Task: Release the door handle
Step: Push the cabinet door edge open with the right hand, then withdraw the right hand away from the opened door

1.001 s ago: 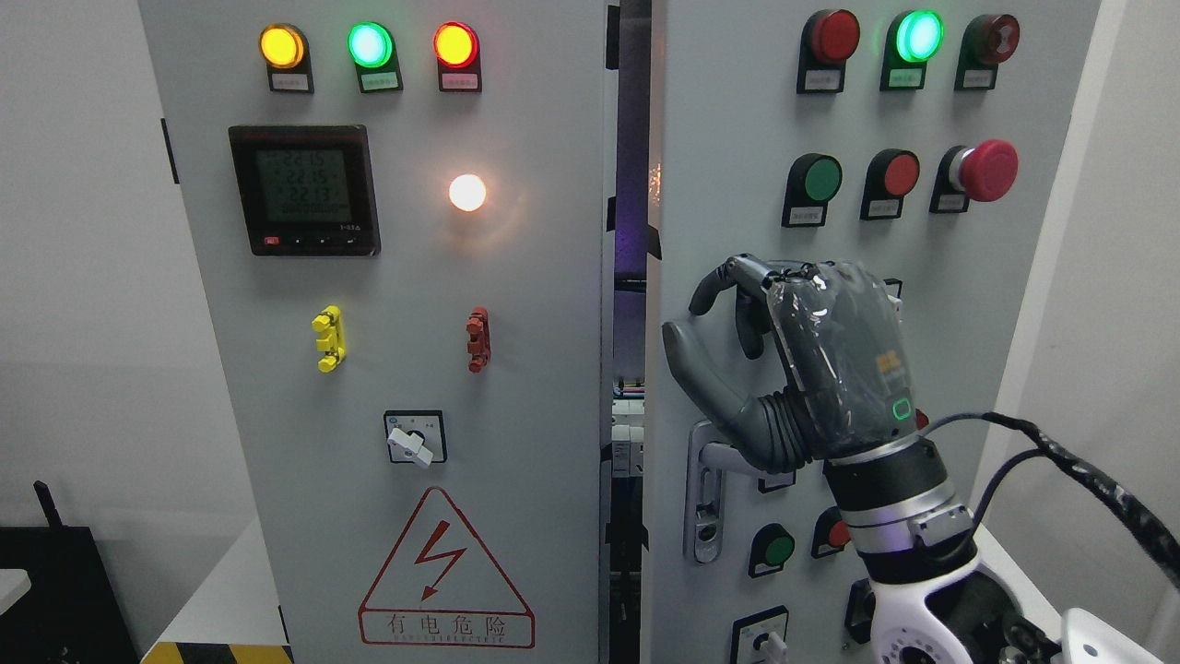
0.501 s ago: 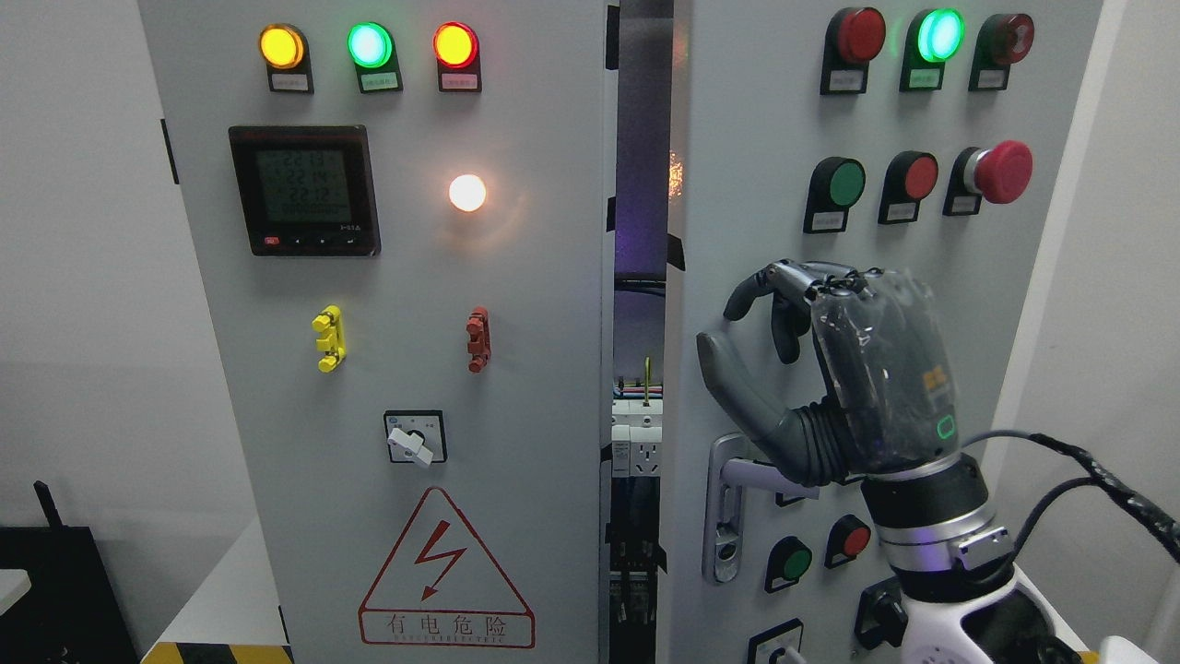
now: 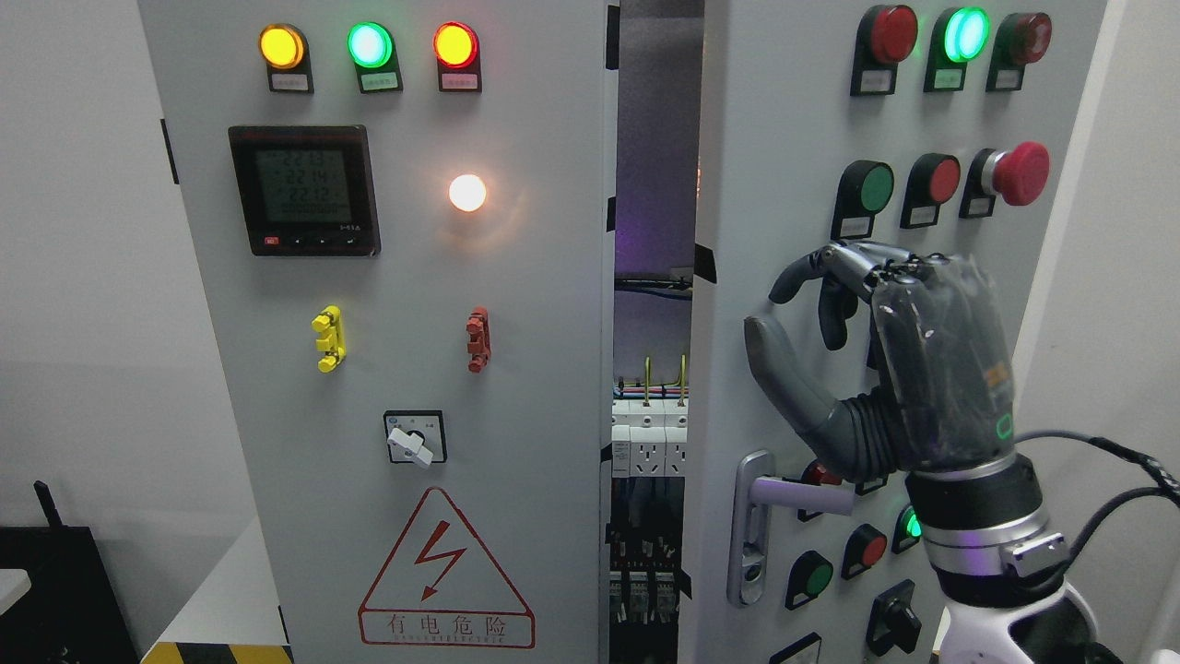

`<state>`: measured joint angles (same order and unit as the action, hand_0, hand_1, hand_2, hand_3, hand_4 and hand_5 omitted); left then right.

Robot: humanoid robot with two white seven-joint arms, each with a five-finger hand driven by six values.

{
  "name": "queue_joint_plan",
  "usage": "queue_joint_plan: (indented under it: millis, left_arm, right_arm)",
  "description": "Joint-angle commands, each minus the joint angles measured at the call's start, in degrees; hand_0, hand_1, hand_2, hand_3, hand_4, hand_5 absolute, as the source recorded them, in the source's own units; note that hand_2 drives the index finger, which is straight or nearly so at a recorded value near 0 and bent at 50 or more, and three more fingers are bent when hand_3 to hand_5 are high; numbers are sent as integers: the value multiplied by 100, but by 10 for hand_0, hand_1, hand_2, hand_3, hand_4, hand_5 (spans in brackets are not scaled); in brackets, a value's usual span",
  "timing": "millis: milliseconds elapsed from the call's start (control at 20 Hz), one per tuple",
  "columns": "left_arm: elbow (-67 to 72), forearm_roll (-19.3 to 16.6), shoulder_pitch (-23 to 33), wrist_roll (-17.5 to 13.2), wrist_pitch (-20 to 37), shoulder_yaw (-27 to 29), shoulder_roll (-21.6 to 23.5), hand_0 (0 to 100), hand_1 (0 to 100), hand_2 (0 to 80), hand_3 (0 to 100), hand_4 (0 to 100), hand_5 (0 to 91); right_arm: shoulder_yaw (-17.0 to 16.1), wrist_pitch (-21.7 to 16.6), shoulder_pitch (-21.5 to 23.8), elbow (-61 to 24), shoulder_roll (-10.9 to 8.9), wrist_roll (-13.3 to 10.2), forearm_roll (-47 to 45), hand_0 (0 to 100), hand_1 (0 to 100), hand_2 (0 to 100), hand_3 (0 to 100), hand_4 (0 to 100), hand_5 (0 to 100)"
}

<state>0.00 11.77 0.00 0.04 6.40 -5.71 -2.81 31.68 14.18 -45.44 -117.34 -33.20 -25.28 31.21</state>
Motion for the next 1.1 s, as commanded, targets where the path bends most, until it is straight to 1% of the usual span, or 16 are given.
queue_joint_plan:
  millis: [0, 100, 300, 401, 651, 751, 851, 1052]
  left_arm:
    - [-176, 1, 185, 5, 2, 0, 0, 120, 389, 0, 0, 0, 0]
    - [-176, 1, 185, 5, 2, 0, 0, 120, 389, 0, 0, 0, 0]
    - [-176, -8, 185, 5, 2, 0, 0, 120, 389, 0, 0, 0, 0]
    - [-176, 1, 185, 5, 2, 0, 0, 120, 389, 0, 0, 0, 0]
    - [-176, 1, 185, 5, 2, 0, 0, 120, 389, 0, 0, 0, 0]
    - [-176, 1, 185, 5, 2, 0, 0, 120, 389, 0, 0, 0, 0]
    - [-176, 1, 185, 5, 2, 0, 0, 120, 389, 0, 0, 0, 0]
    - [-167, 1, 185, 5, 2, 0, 0, 120, 389, 0, 0, 0, 0]
  right_arm:
    - [-917, -344, 325, -210, 16, -4, 174, 464, 125, 600, 988, 902, 992]
    - [-1067, -459, 395, -210, -19, -4, 175, 464, 127, 606, 992, 905, 993]
    - [-1611, -793, 633, -210, -19, 5, 175, 463, 130, 613, 1000, 909, 993]
    - [-1787, -881, 729, -210, -37, 5, 175, 464, 130, 619, 1000, 911, 993]
    - [-2349, -1259, 1107, -210, -46, 23, 175, 465, 132, 627, 1000, 913, 994]
    - [-2613, -1277, 1248, -210, -107, 31, 175, 466, 132, 630, 1000, 916, 994]
    - [-2946, -1277, 1432, -210, -178, 32, 166, 467, 132, 634, 1000, 916, 994]
    - [-3676, -1277, 2073, -184, -169, 40, 166, 470, 130, 639, 1000, 917, 994]
